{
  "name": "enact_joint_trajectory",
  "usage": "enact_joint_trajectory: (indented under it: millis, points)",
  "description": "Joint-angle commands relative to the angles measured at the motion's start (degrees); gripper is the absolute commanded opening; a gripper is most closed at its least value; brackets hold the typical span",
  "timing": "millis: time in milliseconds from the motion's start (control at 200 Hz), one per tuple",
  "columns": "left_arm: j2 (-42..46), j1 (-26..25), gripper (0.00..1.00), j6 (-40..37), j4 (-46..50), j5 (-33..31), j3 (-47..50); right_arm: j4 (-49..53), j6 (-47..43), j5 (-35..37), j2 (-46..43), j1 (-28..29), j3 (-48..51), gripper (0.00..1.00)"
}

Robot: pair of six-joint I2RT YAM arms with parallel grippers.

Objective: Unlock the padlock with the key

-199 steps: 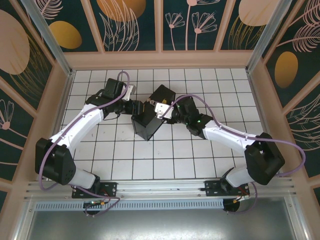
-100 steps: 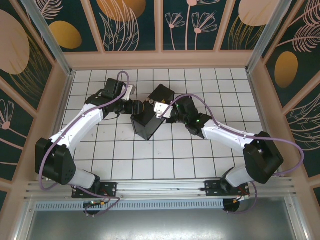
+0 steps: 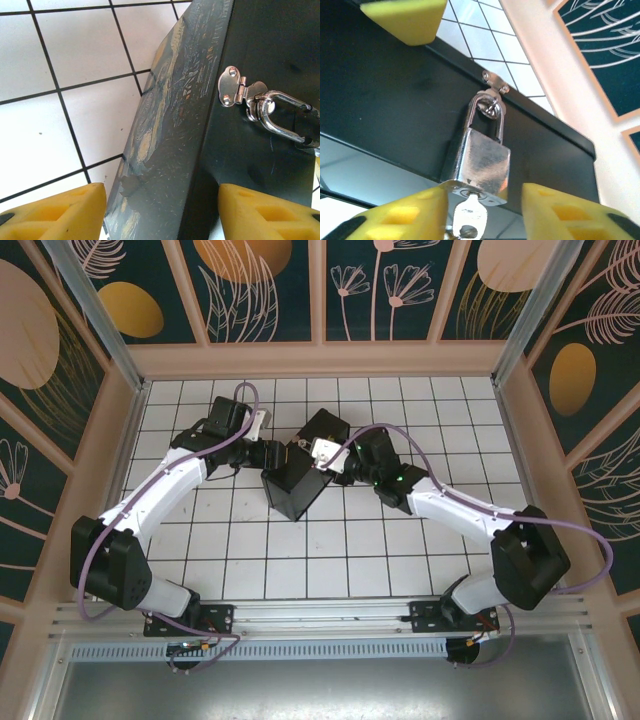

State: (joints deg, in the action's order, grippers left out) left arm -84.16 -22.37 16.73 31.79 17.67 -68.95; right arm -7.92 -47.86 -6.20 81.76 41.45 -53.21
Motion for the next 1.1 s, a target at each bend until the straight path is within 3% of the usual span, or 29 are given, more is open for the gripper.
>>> enact_joint_trajectory:
  millis: [0,315,410,485,656,1096]
  points:
    - [0.29,0.46,0.61,-0.53,0.23,-0.18,0.93,-6.35,0.88,0.73,-1.95,1.64,-0.91,0.48]
    - [0.78,0.49,0.61,-0.47,0.19,-0.27,1.35,-1.61,-1.06,1.95,1.49,1.66,-4.7,0.42]
    - [1.16,0.49,0.61,-0.69,0.28,-0.45,1.62,-1.74,-1.25,2.41,0.35,1.15,-3.39,0.47]
    - [1.1,0.49,0.61,-0.87,0.59,-0.68,1.51,-1.26,-0.93,-1.48,-2.09,0.6,-2.12,0.52]
    - [0.62,0.49,0.61,-0.98,0.13,-0.35,1.1,3.73,-2.75,-2.41,-2.02,0.11,-3.17,0.54]
    - [-0.11,0.48,0.61,-1.18,0.64,0.06,-0.22,4.1,-5.15,-1.51,2.53,-0.23,-4.2,0.47]
